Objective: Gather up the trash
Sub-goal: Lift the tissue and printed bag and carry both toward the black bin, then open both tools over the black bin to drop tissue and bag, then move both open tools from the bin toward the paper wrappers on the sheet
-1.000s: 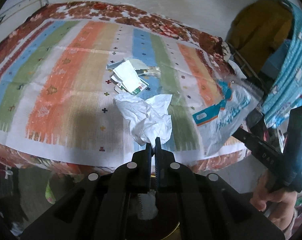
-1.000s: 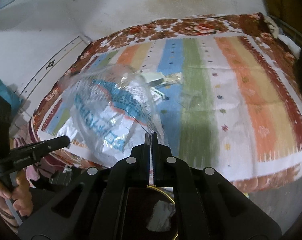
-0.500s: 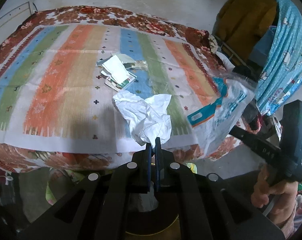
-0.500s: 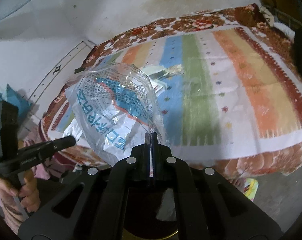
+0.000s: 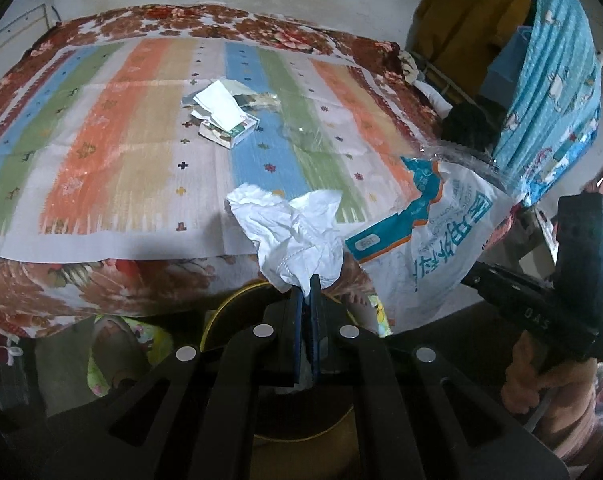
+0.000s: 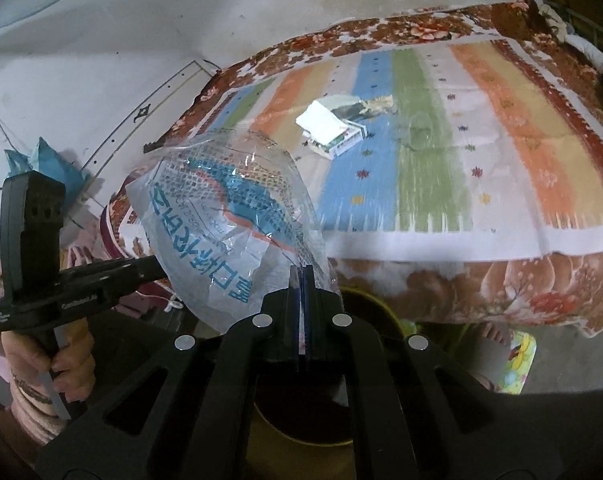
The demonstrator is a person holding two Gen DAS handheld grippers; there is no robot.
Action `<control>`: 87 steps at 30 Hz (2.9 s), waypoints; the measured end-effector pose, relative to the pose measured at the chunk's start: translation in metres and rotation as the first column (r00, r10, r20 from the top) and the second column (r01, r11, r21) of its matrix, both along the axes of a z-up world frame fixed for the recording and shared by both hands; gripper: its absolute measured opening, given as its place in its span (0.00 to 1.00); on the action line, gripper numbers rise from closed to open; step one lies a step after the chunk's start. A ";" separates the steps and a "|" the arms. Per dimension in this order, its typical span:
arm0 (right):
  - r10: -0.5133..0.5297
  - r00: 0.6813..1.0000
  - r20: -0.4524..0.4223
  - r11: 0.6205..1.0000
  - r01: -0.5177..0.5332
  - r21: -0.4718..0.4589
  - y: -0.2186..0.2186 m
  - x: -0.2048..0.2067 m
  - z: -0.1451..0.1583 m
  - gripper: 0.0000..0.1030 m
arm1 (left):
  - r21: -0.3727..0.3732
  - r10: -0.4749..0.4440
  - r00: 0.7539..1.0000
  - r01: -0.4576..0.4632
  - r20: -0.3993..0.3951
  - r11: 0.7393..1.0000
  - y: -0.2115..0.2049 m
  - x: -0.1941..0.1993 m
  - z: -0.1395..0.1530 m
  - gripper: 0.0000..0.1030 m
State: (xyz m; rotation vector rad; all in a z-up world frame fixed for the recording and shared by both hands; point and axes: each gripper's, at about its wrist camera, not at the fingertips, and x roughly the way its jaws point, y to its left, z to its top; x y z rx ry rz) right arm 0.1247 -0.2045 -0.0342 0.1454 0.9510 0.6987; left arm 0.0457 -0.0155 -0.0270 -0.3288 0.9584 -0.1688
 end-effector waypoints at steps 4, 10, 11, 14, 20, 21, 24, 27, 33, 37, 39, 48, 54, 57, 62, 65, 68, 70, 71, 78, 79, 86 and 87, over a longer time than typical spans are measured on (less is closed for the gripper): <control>0.001 1.000 -0.010 1.000 -0.001 -0.015 -0.002 -0.007 -0.005 0.01 | -0.004 0.003 1.000 -0.003 -0.011 1.000 0.005 -0.008 -0.006 0.02; 0.034 0.999 -0.043 0.999 -0.034 0.000 0.000 -0.016 -0.010 0.01 | -0.030 0.031 0.999 -0.031 -0.016 0.999 0.009 -0.018 -0.012 0.02; 0.033 0.999 -0.040 0.999 -0.033 -0.004 -0.001 -0.017 -0.010 0.01 | -0.028 0.031 0.999 -0.031 -0.012 0.999 0.009 -0.019 -0.012 0.02; 0.032 0.999 -0.042 0.999 -0.032 -0.014 -0.002 -0.022 -0.012 0.01 | -0.036 0.025 1.000 -0.025 -0.015 0.999 0.008 -0.024 -0.014 0.02; 0.027 0.998 -0.064 0.999 -0.028 -0.022 -0.005 -0.035 -0.019 0.01 | -0.018 0.007 1.000 -0.008 -0.028 1.000 0.000 -0.039 -0.023 0.02; 0.022 0.998 -0.061 0.999 -0.024 -0.023 -0.006 -0.037 -0.020 0.01 | -0.019 0.012 1.000 -0.012 -0.024 1.000 0.000 -0.042 -0.023 0.02; -0.004 0.998 -0.059 1.000 0.002 -0.028 -0.010 -0.041 -0.021 0.01 | -0.029 0.017 1.000 -0.017 -0.025 0.999 0.001 -0.047 -0.024 0.02; -0.012 0.997 -0.074 0.999 0.010 -0.034 -0.012 -0.042 -0.023 0.01 | -0.029 0.004 0.999 -0.005 -0.032 1.000 -0.003 -0.048 -0.026 0.02; -0.010 0.998 -0.068 0.999 0.006 -0.054 -0.009 -0.046 -0.025 0.01 | -0.035 0.012 0.999 -0.014 -0.050 0.999 -0.005 -0.051 -0.032 0.02; -0.016 0.996 -0.091 0.997 0.009 -0.070 -0.008 -0.043 -0.028 0.06 | -0.048 0.006 0.998 -0.009 -0.065 0.999 -0.007 -0.051 -0.035 0.03; -0.014 0.995 -0.098 0.997 0.006 -0.079 -0.006 -0.042 -0.030 0.26 | -0.070 -0.034 0.996 0.028 -0.079 0.997 -0.011 -0.049 -0.037 0.15; -0.015 0.995 -0.097 0.998 0.008 -0.070 -0.007 -0.041 -0.029 0.33 | -0.081 0.029 0.998 -0.033 -0.058 0.996 -0.001 -0.049 -0.033 0.24; -0.015 0.995 -0.098 0.998 0.008 -0.068 -0.005 -0.039 -0.030 0.33 | -0.080 0.047 0.998 -0.051 -0.052 0.995 0.001 -0.048 -0.032 0.26; -0.013 0.995 -0.102 0.998 0.006 -0.064 -0.001 -0.038 -0.029 0.33 | -0.084 0.055 0.997 -0.059 -0.050 0.995 0.003 -0.047 -0.031 0.26; 0.001 0.994 -0.106 0.998 -0.008 -0.066 0.005 -0.037 -0.029 0.40 | -0.081 0.053 0.997 -0.057 -0.052 0.995 0.003 -0.047 -0.031 0.31; -0.002 0.995 -0.102 0.997 -0.005 -0.071 0.007 -0.034 -0.029 0.40 | -0.065 0.053 0.997 -0.056 -0.061 0.996 0.005 -0.042 -0.030 0.31; 0.004 0.994 -0.105 0.997 -0.011 -0.071 0.011 -0.027 -0.026 0.40 | -0.032 0.060 0.996 -0.062 -0.061 0.998 0.006 -0.033 -0.024 0.32; 0.008 0.995 -0.099 0.996 -0.016 -0.082 0.013 -0.023 -0.025 0.41 | -0.012 0.070 0.996 -0.071 -0.054 0.997 0.010 -0.026 -0.019 0.35; 0.012 0.995 -0.094 0.996 -0.021 -0.089 0.014 -0.019 -0.023 0.43 | -0.006 0.075 0.996 -0.076 -0.050 0.997 0.012 -0.024 -0.017 0.39; 0.026 0.998 -0.052 0.991 -0.033 -0.129 0.023 0.005 -0.010 0.51 | 0.081 0.092 0.996 -0.091 -0.016 0.993 0.017 0.000 0.000 0.45; 0.029 0.999 -0.044 0.990 -0.035 -0.135 0.024 0.009 -0.007 0.52 | 0.089 0.094 0.995 -0.092 -0.015 0.992 0.018 0.005 0.002 0.46; 0.000 1.000 0.005 0.985 0.001 -0.174 0.027 0.043 0.005 0.58 | 0.094 0.122 0.992 -0.118 -0.040 0.989 0.030 0.037 0.006 0.52; -0.003 1.000 0.008 0.983 0.005 -0.182 0.029 0.047 0.005 0.60 | 0.098 0.124 0.991 -0.118 -0.048 0.988 0.030 0.041 0.005 0.53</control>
